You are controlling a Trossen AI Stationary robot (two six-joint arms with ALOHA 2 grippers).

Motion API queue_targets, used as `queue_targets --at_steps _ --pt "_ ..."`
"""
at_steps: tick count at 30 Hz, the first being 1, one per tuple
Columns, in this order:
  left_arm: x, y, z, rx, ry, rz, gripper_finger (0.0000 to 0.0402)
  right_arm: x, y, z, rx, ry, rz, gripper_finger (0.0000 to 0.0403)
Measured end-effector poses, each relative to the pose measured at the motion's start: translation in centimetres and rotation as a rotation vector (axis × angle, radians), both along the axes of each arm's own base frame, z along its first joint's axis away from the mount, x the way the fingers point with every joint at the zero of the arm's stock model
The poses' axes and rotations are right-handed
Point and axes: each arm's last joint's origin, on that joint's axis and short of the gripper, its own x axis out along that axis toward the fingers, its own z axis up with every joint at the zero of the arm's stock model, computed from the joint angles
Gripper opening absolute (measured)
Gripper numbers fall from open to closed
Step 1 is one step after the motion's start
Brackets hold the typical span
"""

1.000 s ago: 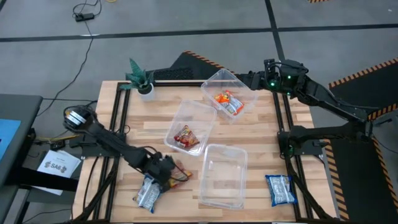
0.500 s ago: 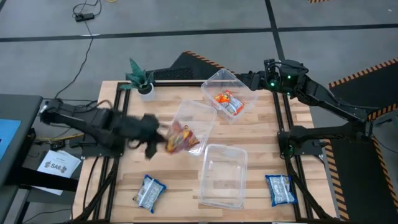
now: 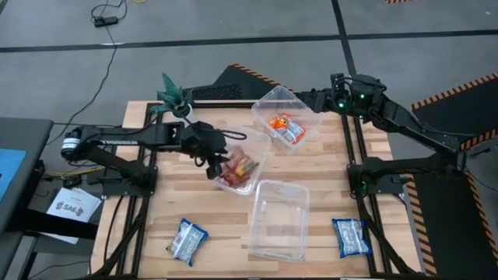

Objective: Sort Maruchan noodles
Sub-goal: Put the right blue noodle pack into the bottom transparent bin

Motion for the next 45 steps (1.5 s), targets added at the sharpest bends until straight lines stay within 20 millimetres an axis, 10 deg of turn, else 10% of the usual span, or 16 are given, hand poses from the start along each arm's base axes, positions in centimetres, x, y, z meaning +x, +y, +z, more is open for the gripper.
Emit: queue_targets --at_steps 6,14,20,32,45 --pt "-1.9 0.0 4.2 -0.024 0.001 0.064 0.0225 -1.4 1.8 0.8 0.118 0.047 0.351 0.0302" --pt "-9.0 -0.2 8.6 -0.090 -0.333 0.286 0.0239 -6.0 9.0 -3.3 0.491 0.791 0.669 0.0302" --pt "-12.6 -0.4 10.0 -0.106 -0.484 0.334 0.0239 -7.7 13.5 -8.3 0.749 1.165 0.483 0.0302" --pt "-12.8 -0.7 10.5 -0.142 -0.524 0.194 0.0239 -5.3 23.1 -18.0 1.052 1.319 0.167 0.0302" --pt "-12.7 -0.8 11.1 -0.162 -0.585 0.158 0.0239 -4.0 26.5 -23.2 0.945 1.495 0.013 0.0302"
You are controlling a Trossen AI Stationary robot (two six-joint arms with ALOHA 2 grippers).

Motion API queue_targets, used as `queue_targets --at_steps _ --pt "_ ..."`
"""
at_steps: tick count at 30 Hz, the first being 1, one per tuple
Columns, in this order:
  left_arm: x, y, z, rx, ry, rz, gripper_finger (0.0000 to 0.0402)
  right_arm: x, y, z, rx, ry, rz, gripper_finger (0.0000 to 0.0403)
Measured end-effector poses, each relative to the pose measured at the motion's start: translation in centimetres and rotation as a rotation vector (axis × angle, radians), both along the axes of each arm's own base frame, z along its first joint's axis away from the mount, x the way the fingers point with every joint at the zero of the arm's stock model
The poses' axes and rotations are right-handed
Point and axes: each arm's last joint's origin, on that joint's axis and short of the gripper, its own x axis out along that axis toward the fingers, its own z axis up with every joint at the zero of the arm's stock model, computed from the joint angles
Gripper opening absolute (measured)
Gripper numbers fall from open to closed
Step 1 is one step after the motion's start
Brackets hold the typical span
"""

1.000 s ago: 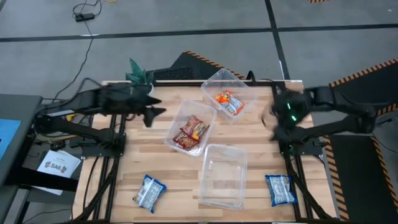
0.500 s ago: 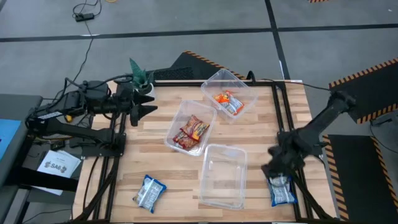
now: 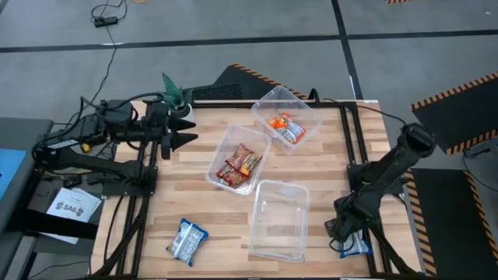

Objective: Sort Maruchan noodles
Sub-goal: Put the right blue noodle pack into the bottom transparent bin, then put the blue noodle pack into the bottom transparent bin

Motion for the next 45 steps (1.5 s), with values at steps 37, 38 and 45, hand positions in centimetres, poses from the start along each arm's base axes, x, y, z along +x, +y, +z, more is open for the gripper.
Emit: queue_targets --at_steps 37,38,45 --pt "0.1 0.0 0.5 0.011 -0.051 0.001 0.0239 10.5 -3.9 19.3 -0.203 -1.269 0.467 0.0025" --pt "0.1 0.0 0.5 0.006 -0.052 0.001 0.0239 11.3 -3.7 18.6 -0.182 -1.248 0.476 0.0034" --pt "0.1 -0.1 0.5 -0.002 -0.053 -0.034 0.0239 13.6 -4.4 16.4 -0.056 -1.129 0.488 0.0129"
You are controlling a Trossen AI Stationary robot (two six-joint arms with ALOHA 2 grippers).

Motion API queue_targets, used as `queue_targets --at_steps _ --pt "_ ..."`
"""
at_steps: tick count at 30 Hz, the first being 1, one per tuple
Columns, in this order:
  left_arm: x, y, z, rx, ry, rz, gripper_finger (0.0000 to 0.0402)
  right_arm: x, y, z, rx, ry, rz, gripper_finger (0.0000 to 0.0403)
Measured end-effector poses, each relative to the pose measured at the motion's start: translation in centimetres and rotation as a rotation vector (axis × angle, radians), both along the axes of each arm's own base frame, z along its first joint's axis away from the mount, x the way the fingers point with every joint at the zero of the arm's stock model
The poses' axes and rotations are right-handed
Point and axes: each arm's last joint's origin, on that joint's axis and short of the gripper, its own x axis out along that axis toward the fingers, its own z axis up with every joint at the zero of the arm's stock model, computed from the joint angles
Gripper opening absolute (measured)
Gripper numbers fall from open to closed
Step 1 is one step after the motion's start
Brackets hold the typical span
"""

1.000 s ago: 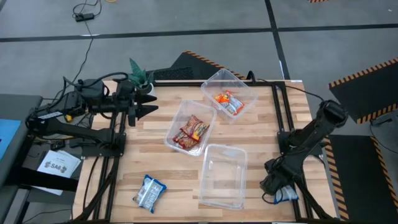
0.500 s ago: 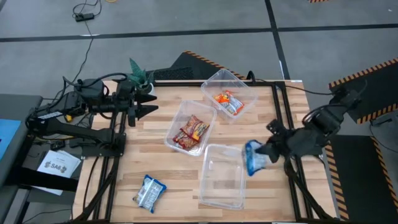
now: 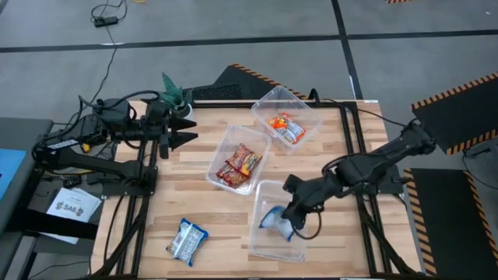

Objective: Sort Maruchan noodles
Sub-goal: Put the blue noodle pack into the bottom transparent bin

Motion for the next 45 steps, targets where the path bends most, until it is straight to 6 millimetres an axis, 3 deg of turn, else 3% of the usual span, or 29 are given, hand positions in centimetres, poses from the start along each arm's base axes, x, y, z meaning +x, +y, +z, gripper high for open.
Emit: queue_targets --at_steps 8,14,18,22,30,37,41,45 --pt "-0.1 -1.0 -0.8 -0.154 0.073 -0.225 0.0238 -1.7 -2.6 3.3 0.005 -0.159 -0.065 0.0267" --pt "0.5 -5.7 -4.1 -0.401 0.463 -0.431 0.0214 -4.3 -4.3 5.2 -0.102 -0.237 -0.182 0.0316" --pt "0.6 -10.3 -6.1 -0.494 0.670 -0.364 0.0201 -5.3 -5.2 5.6 -0.166 -0.250 -0.249 0.0325" --pt "0.8 -15.0 -9.0 -0.565 0.855 -0.182 0.0197 -5.8 -6.3 6.0 -0.196 -0.252 -0.276 0.0326" --pt "2.3 -21.9 -16.2 -0.493 1.131 0.080 0.0211 -5.7 -7.8 5.9 -0.240 -0.239 -0.294 0.0327" --pt "5.0 -23.8 -21.2 -0.481 1.342 0.157 0.0274 -5.7 -8.2 5.6 -0.230 -0.201 -0.283 0.0327" --pt "6.4 -23.9 -21.8 -0.524 1.318 0.119 0.0315 -5.8 -8.2 5.7 -0.227 -0.204 -0.281 0.0327" --pt "7.3 -24.1 -21.6 -0.533 1.218 0.081 0.0331 -6.0 -8.2 5.5 -0.236 -0.182 -0.277 0.0327"
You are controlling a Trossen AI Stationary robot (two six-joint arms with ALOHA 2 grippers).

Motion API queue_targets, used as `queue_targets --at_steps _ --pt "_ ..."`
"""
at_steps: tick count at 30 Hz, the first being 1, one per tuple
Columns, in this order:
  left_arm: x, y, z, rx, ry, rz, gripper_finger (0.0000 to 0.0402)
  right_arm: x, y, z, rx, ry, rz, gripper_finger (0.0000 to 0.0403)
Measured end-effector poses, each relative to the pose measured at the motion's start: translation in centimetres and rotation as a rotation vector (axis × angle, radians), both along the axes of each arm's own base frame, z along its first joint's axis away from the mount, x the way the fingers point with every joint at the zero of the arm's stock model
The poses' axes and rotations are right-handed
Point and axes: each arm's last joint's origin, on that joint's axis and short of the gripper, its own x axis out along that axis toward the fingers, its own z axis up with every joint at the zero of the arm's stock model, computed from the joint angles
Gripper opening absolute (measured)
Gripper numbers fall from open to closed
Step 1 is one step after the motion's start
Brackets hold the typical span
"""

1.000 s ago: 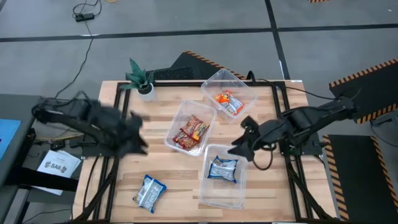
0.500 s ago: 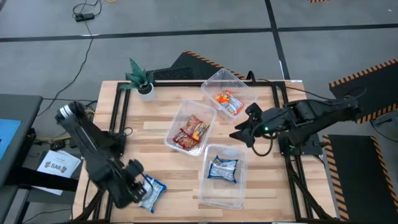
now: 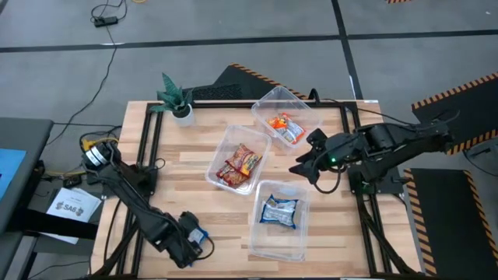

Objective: Sort Maruchan noodles
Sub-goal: Put the blue noodle pack into the bottom transparent bin

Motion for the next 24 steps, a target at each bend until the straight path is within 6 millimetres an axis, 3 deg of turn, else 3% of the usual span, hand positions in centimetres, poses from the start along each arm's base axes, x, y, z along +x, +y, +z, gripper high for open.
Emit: queue_targets --at_steps 5,13,16,19,23,24 --pt "-0.6 0.6 -1.6 0.037 0.042 0.062 0.0332 0.0 0.0 0.0 -0.001 0.004 0.000 0.0327" --pt "-0.8 0.5 -4.2 -0.069 0.015 0.093 0.0332 -0.1 0.0 -0.1 -0.004 0.019 0.000 0.0327" --pt "-1.2 0.9 -4.8 -0.054 0.038 0.108 0.0312 -0.1 0.0 -0.1 -0.004 0.019 0.000 0.0327" --pt "-1.2 1.1 -5.0 -0.066 0.062 0.102 0.0233 -0.1 0.0 -0.1 -0.005 0.019 -0.001 0.0327" --pt "-0.9 1.3 -4.7 -0.084 0.052 0.052 0.0049 -0.1 0.0 -0.1 -0.007 0.019 -0.004 0.0327" --pt "-0.9 1.4 -4.5 -0.092 0.045 0.044 0.0028 -0.1 0.0 -0.1 -0.007 0.019 -0.004 0.0327"
